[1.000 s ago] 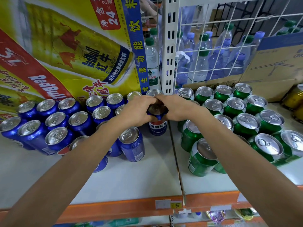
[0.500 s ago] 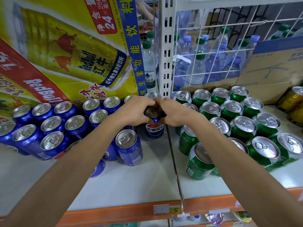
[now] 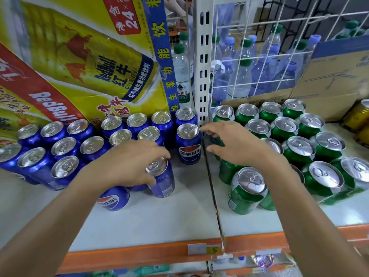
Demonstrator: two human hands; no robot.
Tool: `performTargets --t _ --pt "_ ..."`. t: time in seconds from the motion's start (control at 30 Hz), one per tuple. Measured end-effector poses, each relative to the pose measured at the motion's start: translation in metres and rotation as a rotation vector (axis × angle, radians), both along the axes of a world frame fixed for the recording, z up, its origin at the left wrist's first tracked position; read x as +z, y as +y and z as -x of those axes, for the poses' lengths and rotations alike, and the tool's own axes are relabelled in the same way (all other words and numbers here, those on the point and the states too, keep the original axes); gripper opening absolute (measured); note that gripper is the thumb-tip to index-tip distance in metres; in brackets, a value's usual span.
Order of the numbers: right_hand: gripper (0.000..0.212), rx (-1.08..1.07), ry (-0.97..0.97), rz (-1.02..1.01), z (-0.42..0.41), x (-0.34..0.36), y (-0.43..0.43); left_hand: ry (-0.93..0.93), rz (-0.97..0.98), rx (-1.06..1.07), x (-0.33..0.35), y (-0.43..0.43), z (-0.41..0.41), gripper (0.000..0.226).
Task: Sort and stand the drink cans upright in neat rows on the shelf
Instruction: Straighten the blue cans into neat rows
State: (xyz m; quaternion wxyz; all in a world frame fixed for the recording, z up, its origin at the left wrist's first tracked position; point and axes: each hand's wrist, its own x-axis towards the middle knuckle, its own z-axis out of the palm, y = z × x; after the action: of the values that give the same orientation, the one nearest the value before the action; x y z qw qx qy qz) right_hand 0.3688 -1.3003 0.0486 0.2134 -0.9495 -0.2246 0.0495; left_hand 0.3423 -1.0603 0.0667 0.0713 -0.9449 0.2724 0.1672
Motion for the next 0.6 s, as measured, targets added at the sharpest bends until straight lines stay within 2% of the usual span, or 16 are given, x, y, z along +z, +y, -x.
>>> performTargets --t 0.1,0.2,0.33,0.4,0.53,0.6 --pt "0.046 0.037 0.009 -0.022 0.003 -0.003 0.01 -0.029 0.172 -0.06 -0.002 -0.01 -0.005 0.062" --pt "0.046 0.075 0.02 -0.035 0.006 -0.004 0.015 -0.025 0.259 -0.073 -0.009 -0.03 -0.01 0.057" --pt "0.044 0.123 0.037 -0.041 0.009 -0.003 0.014 -0.059 0.288 -0.014 -0.014 -0.049 -0.016 0.054" --pt "0.05 0.115 0.058 -0.034 0.009 -0.005 0.014 -0.098 0.284 0.039 -0.016 -0.051 -0.014 0.055" --pt "0.057 0.122 0.091 -0.015 0.014 -0.006 0.014 -0.213 0.274 0.204 -0.022 -0.057 -0.008 0.073" --pt "0.057 0.14 0.079 0.056 0.016 -0.005 0.016 -0.185 0.295 0.22 -0.024 -0.053 -0.009 0.073"
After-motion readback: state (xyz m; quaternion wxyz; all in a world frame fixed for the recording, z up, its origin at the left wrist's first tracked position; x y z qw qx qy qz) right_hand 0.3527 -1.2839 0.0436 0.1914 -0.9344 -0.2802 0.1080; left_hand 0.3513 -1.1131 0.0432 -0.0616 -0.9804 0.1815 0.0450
